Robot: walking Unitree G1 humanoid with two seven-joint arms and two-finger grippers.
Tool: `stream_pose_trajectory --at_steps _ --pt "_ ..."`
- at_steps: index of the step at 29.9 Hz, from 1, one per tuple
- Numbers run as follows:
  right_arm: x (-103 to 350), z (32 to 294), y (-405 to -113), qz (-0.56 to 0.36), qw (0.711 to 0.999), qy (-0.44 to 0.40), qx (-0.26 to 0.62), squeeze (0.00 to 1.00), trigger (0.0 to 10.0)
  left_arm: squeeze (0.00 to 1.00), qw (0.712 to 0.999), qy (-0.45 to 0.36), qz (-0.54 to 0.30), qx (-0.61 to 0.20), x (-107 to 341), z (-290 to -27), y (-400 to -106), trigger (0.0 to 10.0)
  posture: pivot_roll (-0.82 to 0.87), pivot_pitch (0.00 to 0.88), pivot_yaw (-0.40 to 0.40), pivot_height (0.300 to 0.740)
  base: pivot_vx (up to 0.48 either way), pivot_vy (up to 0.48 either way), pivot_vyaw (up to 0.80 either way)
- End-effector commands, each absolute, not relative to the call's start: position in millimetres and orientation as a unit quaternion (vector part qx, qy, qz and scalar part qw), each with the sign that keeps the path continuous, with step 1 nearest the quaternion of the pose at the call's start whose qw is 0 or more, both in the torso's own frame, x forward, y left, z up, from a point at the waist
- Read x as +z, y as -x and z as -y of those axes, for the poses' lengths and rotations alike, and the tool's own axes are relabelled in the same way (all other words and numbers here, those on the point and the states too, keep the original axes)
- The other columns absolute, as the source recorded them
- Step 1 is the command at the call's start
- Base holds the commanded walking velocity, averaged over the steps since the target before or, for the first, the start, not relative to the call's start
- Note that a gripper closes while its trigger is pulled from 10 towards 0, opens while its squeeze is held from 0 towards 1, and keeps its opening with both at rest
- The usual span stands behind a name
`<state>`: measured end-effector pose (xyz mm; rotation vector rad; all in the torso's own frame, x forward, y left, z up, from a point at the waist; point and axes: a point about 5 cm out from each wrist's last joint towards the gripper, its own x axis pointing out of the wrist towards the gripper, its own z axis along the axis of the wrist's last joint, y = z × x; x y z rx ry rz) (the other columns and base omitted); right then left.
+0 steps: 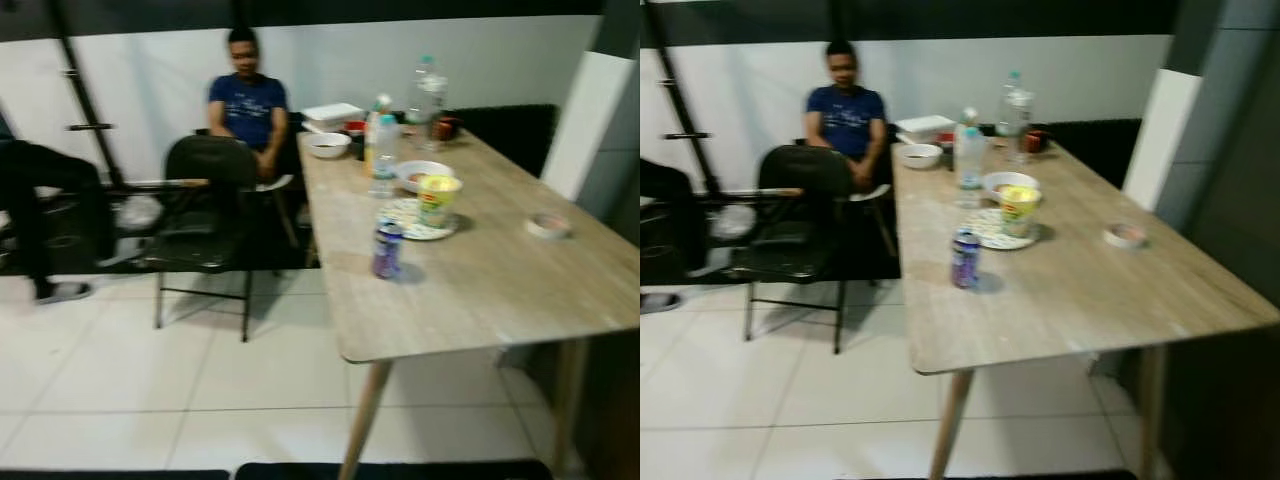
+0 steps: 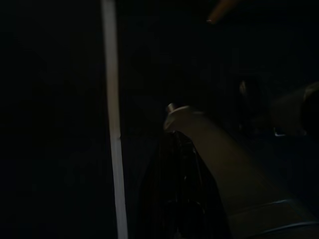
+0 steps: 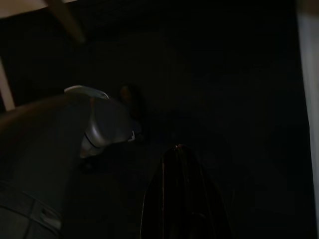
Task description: Restocking fridge
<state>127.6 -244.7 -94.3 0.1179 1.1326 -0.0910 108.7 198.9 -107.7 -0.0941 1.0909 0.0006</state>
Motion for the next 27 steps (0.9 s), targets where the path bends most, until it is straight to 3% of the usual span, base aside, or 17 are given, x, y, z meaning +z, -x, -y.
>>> stream_pose_trajectory --at_steps 1,12,19,27 --pt "-94.1 244.8 -128.1 -0.535 0.842 -0.057 -0.044 0.00 10.0 0.00 0.855 0.041 -0.517 0.001 -107.2 -200.9 -109.6 10.0 -0.07 0.000 0.009 0.740 0.000 0.000 -0.73" --pt "-92.9 245.2 -130.8 -0.524 0.848 -0.063 -0.049 0.00 10.0 0.00 0.853 0.041 -0.520 0.002 -107.9 -200.5 -107.5 10.0 -0.07 0.000 0.004 0.740 0.000 0.000 -0.72" --pt "-93.2 243.1 -131.3 -0.525 0.847 -0.064 -0.042 0.00 10.0 0.00 0.853 0.049 -0.519 0.002 -108.0 -200.0 -107.2 10.0 -0.07 0.000 0.003 0.740 0.000 0.000 0.00" --pt "-93.4 242.3 -131.3 -0.524 0.848 -0.067 -0.043 0.00 10.0 0.00 0.852 0.054 -0.521 0.002 -108.2 -200.4 -106.0 10.0 -0.07 0.000 0.003 0.740 0.000 -0.458 0.00"
